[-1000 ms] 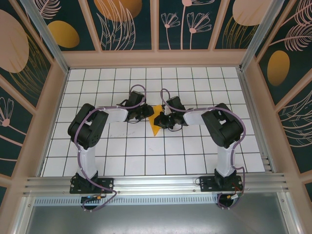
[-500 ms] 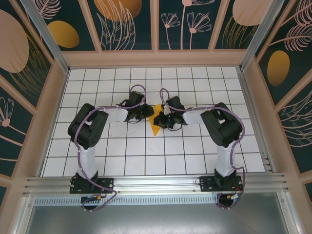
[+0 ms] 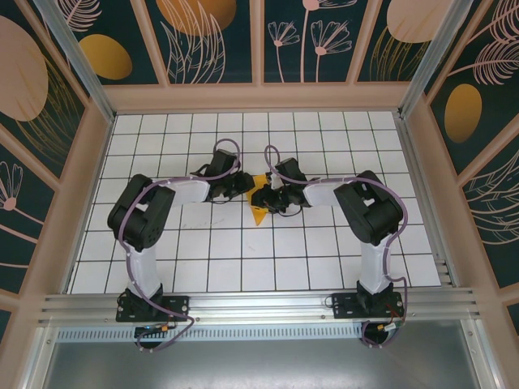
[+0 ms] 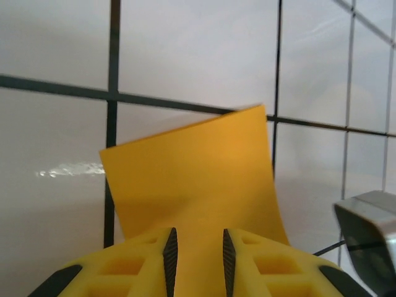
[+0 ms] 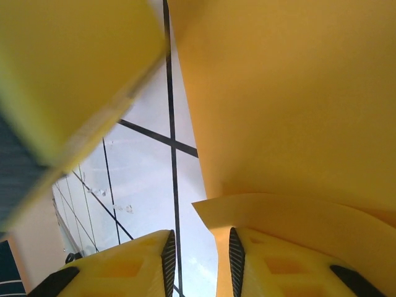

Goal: Fold a paper plane with a square sheet of paper (pick it up from the middle)
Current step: Third fold the triangle at the center of the table.

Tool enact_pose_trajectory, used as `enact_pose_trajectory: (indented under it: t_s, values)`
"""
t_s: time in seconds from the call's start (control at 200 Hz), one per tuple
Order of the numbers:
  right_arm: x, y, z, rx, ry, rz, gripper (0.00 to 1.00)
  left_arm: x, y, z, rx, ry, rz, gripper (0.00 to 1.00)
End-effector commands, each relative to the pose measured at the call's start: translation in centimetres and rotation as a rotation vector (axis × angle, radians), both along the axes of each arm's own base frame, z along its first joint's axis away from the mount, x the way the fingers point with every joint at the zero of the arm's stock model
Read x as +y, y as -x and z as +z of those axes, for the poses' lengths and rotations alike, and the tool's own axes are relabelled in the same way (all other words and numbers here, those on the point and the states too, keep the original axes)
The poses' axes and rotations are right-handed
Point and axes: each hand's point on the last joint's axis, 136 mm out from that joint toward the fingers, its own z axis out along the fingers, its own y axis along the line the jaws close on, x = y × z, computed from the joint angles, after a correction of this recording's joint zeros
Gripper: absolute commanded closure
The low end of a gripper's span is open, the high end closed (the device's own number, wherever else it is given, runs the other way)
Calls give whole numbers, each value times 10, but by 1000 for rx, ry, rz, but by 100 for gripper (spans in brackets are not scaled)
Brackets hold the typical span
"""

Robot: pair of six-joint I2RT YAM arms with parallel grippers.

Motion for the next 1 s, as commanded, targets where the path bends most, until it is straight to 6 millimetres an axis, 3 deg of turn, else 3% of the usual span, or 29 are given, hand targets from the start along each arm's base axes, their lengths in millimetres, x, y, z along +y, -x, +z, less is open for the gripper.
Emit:
enact_pose_trajectory:
  t_s: [0.0,0.26,0.285,0.555,0.716,0.996]
  values:
    - [-12,6,-25,13,86,-1,68,16,-7,24,-37,32,57,70]
    - [-16,6,-28,17,94,-8,82,13,7,29,-29,92,30,77]
    - [-16,7,-28,16,95,-8,84,16,14,21,-9,89,26,78]
    - [-21,8,-31,22,112,-10,100,-5,40,19,15,174,-84,95]
    - [-22,9,-33,29,119,-14,100,-19,53,13,34,172,-127,100]
    - [-23,8,-34,35,124,-23,100,-18,56,-7,83,137,-105,100]
